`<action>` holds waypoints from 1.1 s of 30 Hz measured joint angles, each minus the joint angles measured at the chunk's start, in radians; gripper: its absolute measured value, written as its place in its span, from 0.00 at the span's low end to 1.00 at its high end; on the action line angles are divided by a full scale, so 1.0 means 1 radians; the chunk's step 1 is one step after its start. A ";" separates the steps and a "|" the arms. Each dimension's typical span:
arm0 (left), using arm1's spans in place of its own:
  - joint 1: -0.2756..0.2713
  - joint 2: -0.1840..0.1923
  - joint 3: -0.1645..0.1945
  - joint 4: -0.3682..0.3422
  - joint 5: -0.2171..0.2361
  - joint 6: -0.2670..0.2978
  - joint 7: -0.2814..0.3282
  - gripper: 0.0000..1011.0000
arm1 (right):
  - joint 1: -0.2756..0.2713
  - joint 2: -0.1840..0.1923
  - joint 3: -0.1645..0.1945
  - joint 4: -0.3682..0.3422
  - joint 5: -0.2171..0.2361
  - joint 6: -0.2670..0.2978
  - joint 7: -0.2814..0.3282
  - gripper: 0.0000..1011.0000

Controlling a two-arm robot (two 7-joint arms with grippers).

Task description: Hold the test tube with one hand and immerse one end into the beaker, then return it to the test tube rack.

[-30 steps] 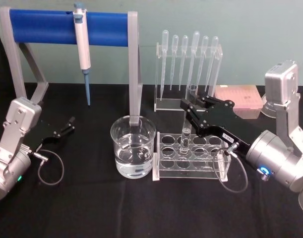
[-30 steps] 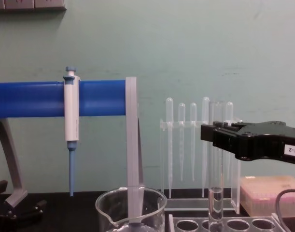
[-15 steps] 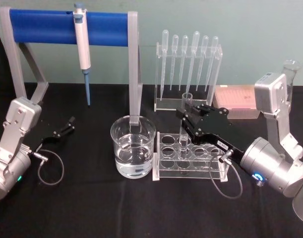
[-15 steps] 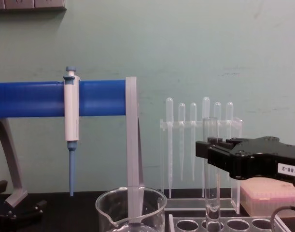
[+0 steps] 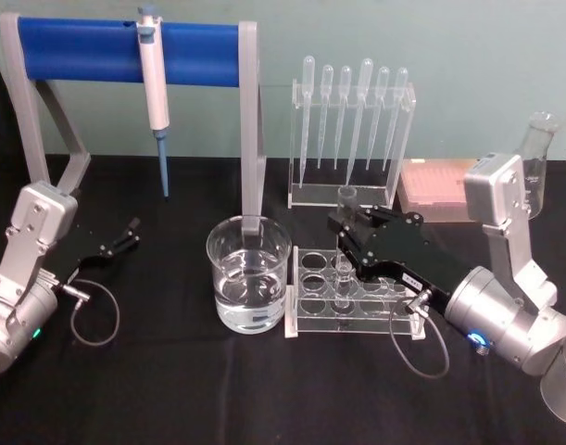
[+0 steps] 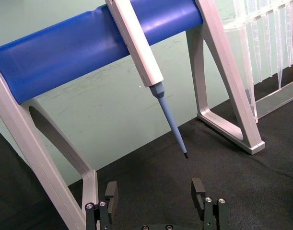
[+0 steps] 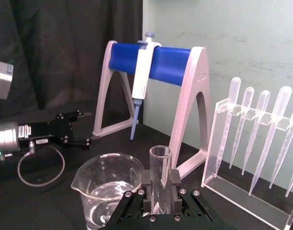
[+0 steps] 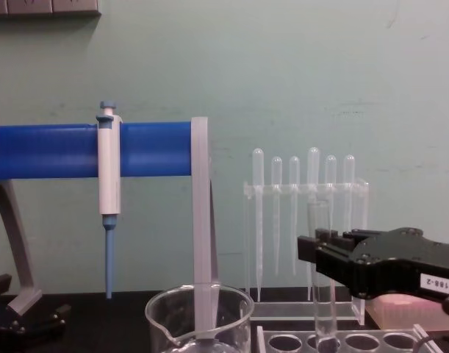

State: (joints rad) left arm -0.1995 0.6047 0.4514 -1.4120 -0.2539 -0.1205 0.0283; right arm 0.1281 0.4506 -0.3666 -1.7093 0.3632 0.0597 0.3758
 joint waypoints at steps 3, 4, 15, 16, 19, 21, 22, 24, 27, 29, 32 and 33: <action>0.000 0.000 0.000 0.000 0.000 0.000 0.000 0.99 | 0.006 0.000 -0.005 0.006 -0.011 0.005 0.003 0.22; 0.000 0.000 0.000 0.000 0.000 0.000 0.000 0.99 | 0.009 0.000 -0.009 0.009 -0.016 0.009 0.005 0.22; 0.000 0.000 0.000 0.000 0.000 0.000 0.000 0.99 | 0.022 -0.005 -0.019 0.027 -0.039 0.030 0.017 0.27; 0.000 0.000 0.000 0.000 0.000 0.000 0.000 0.99 | 0.022 -0.005 -0.019 0.027 -0.039 0.030 0.017 0.31; 0.000 0.000 0.000 0.000 0.000 0.000 0.000 0.99 | 0.022 -0.006 -0.020 0.028 -0.041 0.034 0.017 0.38; 0.000 0.000 0.000 0.000 0.000 0.000 0.000 0.99 | 0.012 -0.006 -0.018 0.021 -0.043 0.040 0.013 0.46; 0.000 0.000 0.000 0.000 0.000 0.000 0.000 0.99 | 0.007 -0.005 -0.017 0.016 -0.044 0.043 0.011 0.48; 0.000 0.000 0.000 0.000 0.000 0.000 0.000 0.99 | -0.014 0.002 -0.011 -0.003 -0.048 0.055 -0.001 0.56; 0.000 0.000 0.000 0.000 0.000 0.000 0.000 0.99 | -0.066 0.019 0.008 -0.049 -0.051 0.077 -0.029 0.66; 0.000 0.000 0.000 0.000 0.000 0.000 0.000 0.99 | -0.121 0.034 0.030 -0.095 -0.052 0.090 -0.053 0.70; 0.000 0.000 0.000 0.000 0.000 0.000 0.000 0.99 | -0.206 0.057 0.066 -0.160 -0.066 0.101 -0.092 0.81; 0.000 0.000 0.000 0.000 0.000 0.000 0.000 0.99 | -0.227 0.062 0.077 -0.174 -0.073 0.101 -0.106 0.83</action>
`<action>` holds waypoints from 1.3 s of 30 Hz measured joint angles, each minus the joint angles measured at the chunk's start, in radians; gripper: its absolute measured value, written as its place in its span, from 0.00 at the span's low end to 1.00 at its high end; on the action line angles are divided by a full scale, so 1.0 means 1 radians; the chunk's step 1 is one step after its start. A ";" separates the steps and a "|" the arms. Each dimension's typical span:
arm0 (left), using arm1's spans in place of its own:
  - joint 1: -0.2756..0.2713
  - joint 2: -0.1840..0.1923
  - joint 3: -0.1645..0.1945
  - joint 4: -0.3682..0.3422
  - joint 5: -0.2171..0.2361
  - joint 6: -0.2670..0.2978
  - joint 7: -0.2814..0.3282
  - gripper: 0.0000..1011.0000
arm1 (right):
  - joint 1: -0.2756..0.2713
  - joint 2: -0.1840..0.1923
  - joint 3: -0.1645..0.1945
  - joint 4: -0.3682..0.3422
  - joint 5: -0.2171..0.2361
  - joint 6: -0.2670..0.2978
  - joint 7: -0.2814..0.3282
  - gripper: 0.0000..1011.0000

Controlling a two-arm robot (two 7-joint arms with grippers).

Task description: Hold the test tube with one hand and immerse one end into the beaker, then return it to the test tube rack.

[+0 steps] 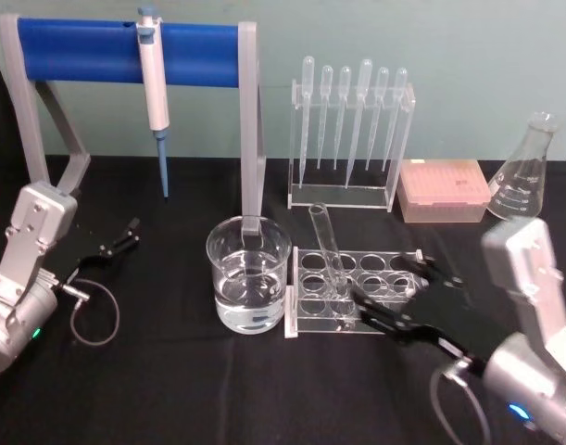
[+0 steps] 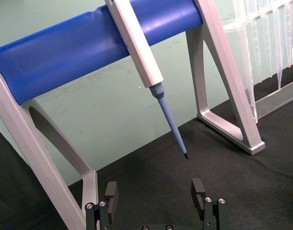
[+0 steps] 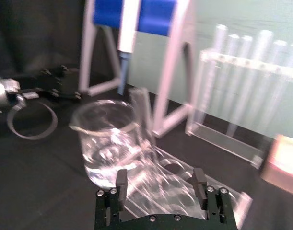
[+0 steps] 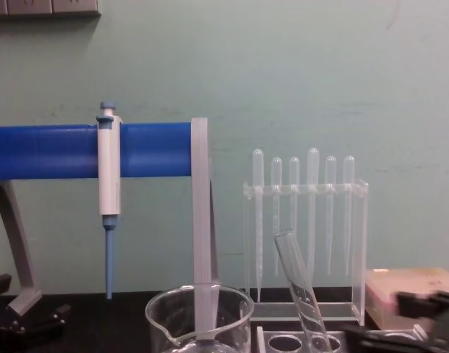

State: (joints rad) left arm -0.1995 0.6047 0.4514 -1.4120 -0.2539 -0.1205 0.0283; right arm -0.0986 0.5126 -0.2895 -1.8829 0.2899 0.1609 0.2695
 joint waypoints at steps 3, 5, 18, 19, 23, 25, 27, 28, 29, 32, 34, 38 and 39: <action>0.000 0.000 0.000 0.000 0.000 0.000 0.000 0.99 | -0.077 0.014 0.054 -0.044 -0.023 -0.016 -0.052 0.91; 0.000 0.000 0.000 0.000 0.000 0.000 0.000 0.99 | -0.104 0.015 0.081 -0.054 -0.030 -0.032 -0.074 0.95; 0.000 0.000 0.000 0.000 0.000 0.000 0.000 0.99 | -0.027 -0.061 0.127 0.097 -0.172 -0.005 -0.229 0.99; 0.000 0.000 0.000 0.000 0.000 0.000 0.000 0.99 | -0.001 -0.078 0.125 0.141 -0.180 -0.018 -0.236 0.99; 0.000 0.000 0.000 0.000 0.000 0.000 0.000 0.99 | 0.047 -0.111 0.126 0.226 -0.188 -0.065 -0.239 0.99; 0.000 0.000 0.000 0.000 0.000 0.000 0.000 0.99 | 0.069 -0.126 0.126 0.263 -0.196 -0.083 -0.240 0.99; 0.000 0.000 0.000 0.000 0.000 0.000 0.000 0.99 | 0.084 -0.134 0.125 0.289 -0.203 -0.097 -0.240 0.99; 0.000 0.000 0.000 0.000 0.000 0.000 0.000 0.99 | 0.094 -0.138 0.124 0.304 -0.208 -0.106 -0.240 0.99; 0.000 0.000 0.000 0.000 0.000 0.000 0.000 0.99 | 0.107 -0.145 0.122 0.328 -0.214 -0.123 -0.238 0.99; 0.000 0.000 0.000 0.000 0.000 0.000 0.000 0.99 | 0.138 -0.158 0.113 0.381 -0.227 -0.158 -0.225 0.99; 0.000 0.000 0.000 0.000 0.000 0.000 0.000 0.99 | 0.158 -0.167 0.101 0.412 -0.240 -0.172 -0.212 0.99; 0.000 0.000 0.000 0.000 0.000 0.000 0.000 0.99 | 0.180 -0.176 0.086 0.443 -0.267 -0.184 -0.197 0.99; 0.000 0.000 0.000 0.000 0.000 0.000 0.000 0.99 | 0.182 -0.178 0.085 0.447 -0.271 -0.186 -0.195 0.99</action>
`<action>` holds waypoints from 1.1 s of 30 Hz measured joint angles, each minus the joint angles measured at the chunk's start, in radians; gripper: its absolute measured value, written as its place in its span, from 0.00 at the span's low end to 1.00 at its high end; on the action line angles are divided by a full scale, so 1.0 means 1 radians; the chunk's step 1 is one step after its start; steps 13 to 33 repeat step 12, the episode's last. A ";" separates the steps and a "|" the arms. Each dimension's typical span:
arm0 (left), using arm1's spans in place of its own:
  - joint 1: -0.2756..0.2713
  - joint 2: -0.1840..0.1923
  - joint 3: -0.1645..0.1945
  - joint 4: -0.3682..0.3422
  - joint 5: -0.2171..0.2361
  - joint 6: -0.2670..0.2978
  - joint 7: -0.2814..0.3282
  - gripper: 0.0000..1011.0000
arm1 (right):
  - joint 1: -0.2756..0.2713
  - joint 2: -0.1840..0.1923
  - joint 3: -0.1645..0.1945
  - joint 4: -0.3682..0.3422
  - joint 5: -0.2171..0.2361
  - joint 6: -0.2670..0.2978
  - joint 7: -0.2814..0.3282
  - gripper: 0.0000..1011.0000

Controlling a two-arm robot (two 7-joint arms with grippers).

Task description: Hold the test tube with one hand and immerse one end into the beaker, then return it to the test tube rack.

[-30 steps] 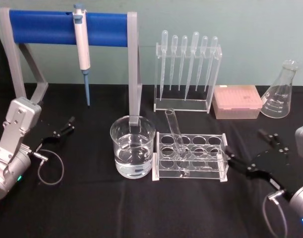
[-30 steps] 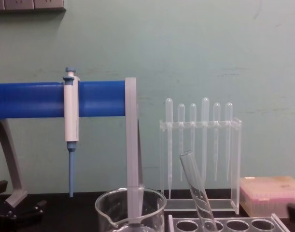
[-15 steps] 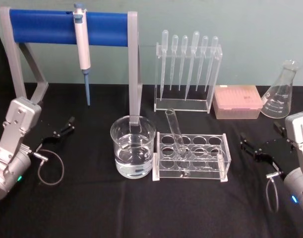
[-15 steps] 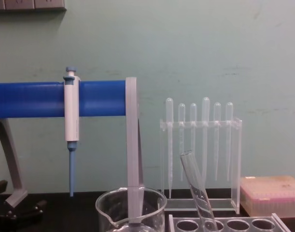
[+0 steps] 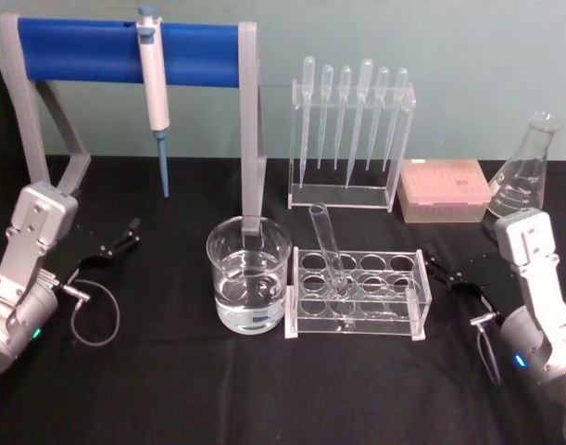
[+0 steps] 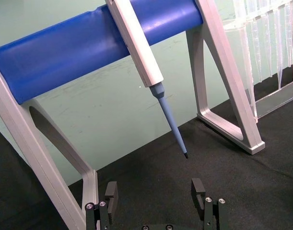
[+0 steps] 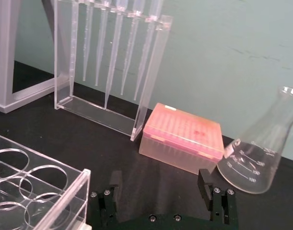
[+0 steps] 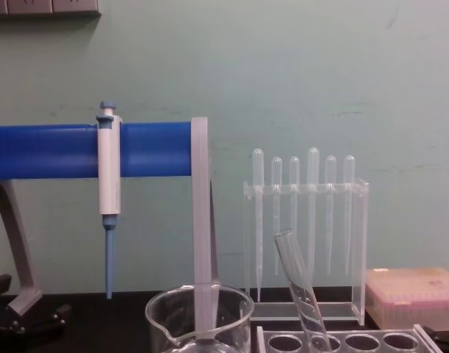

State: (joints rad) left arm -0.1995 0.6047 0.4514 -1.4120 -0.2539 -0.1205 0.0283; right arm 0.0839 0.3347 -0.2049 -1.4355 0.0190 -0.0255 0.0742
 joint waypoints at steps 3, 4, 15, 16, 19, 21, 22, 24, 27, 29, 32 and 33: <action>0.000 0.000 0.000 0.000 0.000 0.000 0.000 0.99 | 0.002 -0.001 -0.001 0.003 -0.003 -0.002 0.002 0.99; 0.000 0.000 0.000 0.000 0.000 0.000 0.000 0.99 | 0.001 -0.001 -0.001 0.002 -0.002 -0.002 0.002 0.99; 0.000 0.000 0.000 0.000 0.000 0.000 0.000 0.99 | -0.001 0.000 0.000 -0.001 0.000 -0.002 0.001 0.99; 0.000 0.000 0.000 0.000 0.000 0.000 0.000 0.99 | -0.001 0.000 0.000 -0.001 0.000 -0.002 0.001 0.99; 0.000 0.000 0.000 0.000 0.000 0.000 0.000 0.99 | -0.001 0.000 0.000 -0.001 0.000 -0.002 0.001 0.99; 0.000 0.000 0.000 0.000 0.000 0.000 0.000 0.99 | -0.001 0.000 0.000 -0.001 0.000 -0.002 0.001 0.99; 0.000 0.000 0.000 0.000 0.000 0.000 0.000 0.99 | -0.001 0.000 0.000 -0.001 0.000 -0.002 0.001 0.99; 0.000 0.000 0.000 0.000 0.000 0.000 0.000 0.99 | -0.001 0.000 0.000 -0.001 0.000 -0.002 0.001 0.99; 0.000 0.000 0.000 0.000 0.000 0.000 0.000 0.99 | -0.001 0.000 0.000 -0.001 0.000 -0.002 0.001 0.99; 0.000 0.000 0.000 0.000 0.000 0.000 0.000 0.99 | -0.001 0.000 0.000 -0.001 0.000 -0.002 0.001 0.99; 0.000 0.000 0.000 0.000 0.000 0.000 0.000 0.99 | -0.001 0.000 0.000 -0.001 0.000 -0.002 0.001 0.99; 0.000 0.000 0.000 0.000 0.000 0.000 0.000 0.99 | -0.001 0.000 0.000 -0.001 0.000 -0.002 0.001 0.99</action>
